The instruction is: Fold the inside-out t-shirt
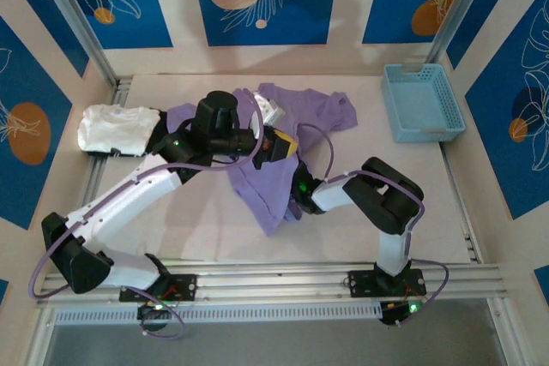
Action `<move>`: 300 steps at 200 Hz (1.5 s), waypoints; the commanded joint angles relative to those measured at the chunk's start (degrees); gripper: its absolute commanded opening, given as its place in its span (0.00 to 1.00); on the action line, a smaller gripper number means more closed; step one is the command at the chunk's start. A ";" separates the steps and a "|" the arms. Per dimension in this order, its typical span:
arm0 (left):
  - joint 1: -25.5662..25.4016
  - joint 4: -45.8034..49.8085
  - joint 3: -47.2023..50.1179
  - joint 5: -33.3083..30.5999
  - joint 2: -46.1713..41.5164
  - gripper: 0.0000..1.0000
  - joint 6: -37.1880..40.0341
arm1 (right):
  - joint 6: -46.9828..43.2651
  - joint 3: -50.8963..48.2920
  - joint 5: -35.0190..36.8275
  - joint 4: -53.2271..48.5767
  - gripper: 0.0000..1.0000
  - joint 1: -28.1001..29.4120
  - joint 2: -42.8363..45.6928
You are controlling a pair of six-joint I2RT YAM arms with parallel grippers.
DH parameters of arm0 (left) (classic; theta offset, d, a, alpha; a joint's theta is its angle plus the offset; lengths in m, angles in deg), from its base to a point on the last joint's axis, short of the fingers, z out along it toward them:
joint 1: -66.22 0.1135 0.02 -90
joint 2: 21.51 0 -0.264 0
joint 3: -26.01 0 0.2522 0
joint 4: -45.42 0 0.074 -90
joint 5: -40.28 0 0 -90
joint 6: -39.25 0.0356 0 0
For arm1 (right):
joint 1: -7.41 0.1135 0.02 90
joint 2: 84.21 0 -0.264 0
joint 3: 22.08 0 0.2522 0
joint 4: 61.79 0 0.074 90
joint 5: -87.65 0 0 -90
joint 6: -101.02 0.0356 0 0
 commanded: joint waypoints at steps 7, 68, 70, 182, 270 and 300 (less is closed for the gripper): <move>-2.07 -1.60 -6.09 5.18 1.77 0.00 -0.47 | 5.15 5.44 4.06 -9.88 0.53 -0.30 -2.54; -5.51 1.70 -14.25 7.64 4.57 0.00 1.02 | 17.14 18.26 6.12 -33.22 0.66 -3.53 -6.16; -5.56 1.68 -14.38 7.78 4.58 0.00 1.06 | 17.39 18.64 6.06 -33.80 0.66 -3.63 -6.30; -6.32 6.98 -27.34 9.14 5.55 0.00 3.71 | 26.03 35.67 2.32 -60.47 0.82 -8.05 -15.41; 0.32 5.16 -16.74 -18.75 0.57 0.00 1.08 | 24.55 33.43 -13.29 -63.18 0.04 -10.00 -11.65; 9.81 3.29 -9.09 -25.25 -1.93 0.00 -3.40 | 24.10 27.03 -22.44 -58.85 0.00 -11.51 -1.58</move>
